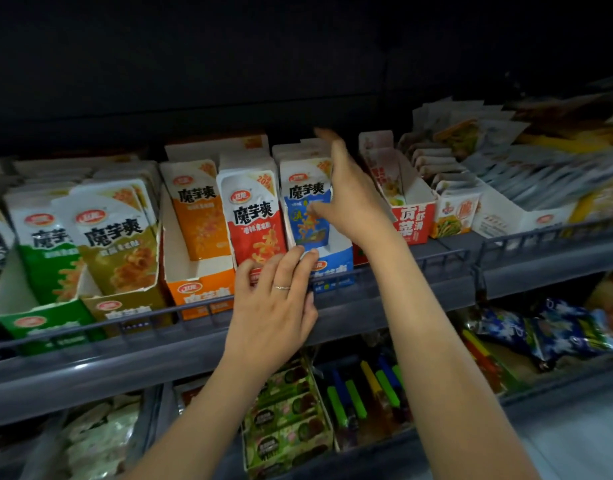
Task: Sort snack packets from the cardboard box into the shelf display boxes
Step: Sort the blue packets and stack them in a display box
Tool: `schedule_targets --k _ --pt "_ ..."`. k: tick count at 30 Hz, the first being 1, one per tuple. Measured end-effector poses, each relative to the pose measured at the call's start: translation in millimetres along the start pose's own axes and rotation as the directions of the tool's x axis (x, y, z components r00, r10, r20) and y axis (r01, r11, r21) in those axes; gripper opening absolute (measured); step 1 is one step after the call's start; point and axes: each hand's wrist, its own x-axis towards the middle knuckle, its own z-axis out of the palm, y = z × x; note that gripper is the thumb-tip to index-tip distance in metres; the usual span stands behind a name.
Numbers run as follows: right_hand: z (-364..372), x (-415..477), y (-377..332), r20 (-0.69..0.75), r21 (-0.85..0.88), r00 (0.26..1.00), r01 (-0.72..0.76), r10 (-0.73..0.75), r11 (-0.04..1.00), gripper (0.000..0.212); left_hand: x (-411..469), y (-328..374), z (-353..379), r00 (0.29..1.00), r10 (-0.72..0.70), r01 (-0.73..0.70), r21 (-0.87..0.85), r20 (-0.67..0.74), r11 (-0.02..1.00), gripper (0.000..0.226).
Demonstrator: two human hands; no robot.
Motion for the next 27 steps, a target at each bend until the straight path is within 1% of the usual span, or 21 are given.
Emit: schedule_targets --k 1,2,4,7,9,11,14,15,16,17,19,20,21,23,25,27 --pt "-2 0 0 0.014 -0.084 1.0 0.026 -0.025 0.996 0.09 0 0 0 1.0 0.0 0.0 0.001 -0.001 1.0 0.047" --pt "-2 1 -1 0.023 -0.168 0.999 0.038 -0.034 0.985 0.083 0 0 1 1.0 -0.001 0.001 0.002 -0.002 1.0 0.047" --pt "-1 4 -3 0.006 -0.305 1.0 0.023 -0.022 0.952 0.07 -1 0 1 1.0 -0.002 0.002 0.005 -0.001 1.0 0.048" --pt "7 7 -7 -0.075 -0.407 0.997 -0.013 -0.02 0.913 0.063 -1 -1 1 1.0 0.004 -0.004 -0.003 -0.004 1.0 0.049" --pt "13 9 -8 -0.114 -0.426 0.993 -0.041 -0.009 0.904 0.062 -1 -1 2 1.0 0.001 -0.001 -0.015 -0.009 1.0 0.048" --pt "17 10 -7 -0.128 -0.428 0.992 -0.076 0.023 0.901 0.067 -2 -1 2 1.0 0.0 0.0 -0.019 -0.013 1.0 0.047" --pt "18 9 -8 -0.174 -0.331 0.981 -0.144 0.089 0.933 0.081 -2 -1 2 1.0 -0.002 0.002 -0.019 -0.009 1.0 0.048" --pt "17 9 -8 -0.193 -0.296 0.976 -0.157 0.102 0.942 0.081 -2 -1 2 1.0 -0.001 0.001 -0.016 -0.009 1.0 0.048" --pt "17 9 -8 -0.195 -0.288 0.976 -0.15 0.096 0.946 0.076 -2 -1 2 1.0 0.0 0.0 -0.013 -0.009 1.0 0.048" --pt "16 9 -8 -0.176 -0.313 0.982 -0.118 0.065 0.942 0.064 -2 -1 2 1.0 0.0 0.0 -0.012 -0.009 1.0 0.048" --pt "14 8 -9 -0.081 -0.381 0.996 -0.011 -0.022 0.925 0.027 -2 -1 2 1.0 -0.004 0.004 -0.014 -0.008 1.0 0.047" --pt "13 8 -10 -0.025 -0.395 0.999 0.03 -0.044 0.918 0.015 -1 -1 2 1.0 -0.005 0.005 -0.015 -0.008 1.0 0.047" --pt "11 7 -12 0.032 -0.404 0.998 0.057 -0.048 0.913 0.012 -1 -1 2 1.0 -0.005 0.005 -0.015 -0.008 1.0 0.047" --pt "7 7 -16 0.145 -0.445 0.989 0.082 -0.018 0.892 0.015 -1 -1 2 1.0 -0.006 0.006 -0.015 -0.006 1.0 0.048" --pt "2 7 -21 0.272 -0.481 0.961 0.091 0.05 0.872 0.026 -1 -1 1 1.0 -0.008 0.007 -0.014 -0.003 1.0 0.048" --pt "-2 5 -23 0.398 -0.483 0.904 0.059 0.159 0.874 0.045 -1 -1 1 1.0 -0.009 0.009 -0.005 0.004 1.0 0.048"
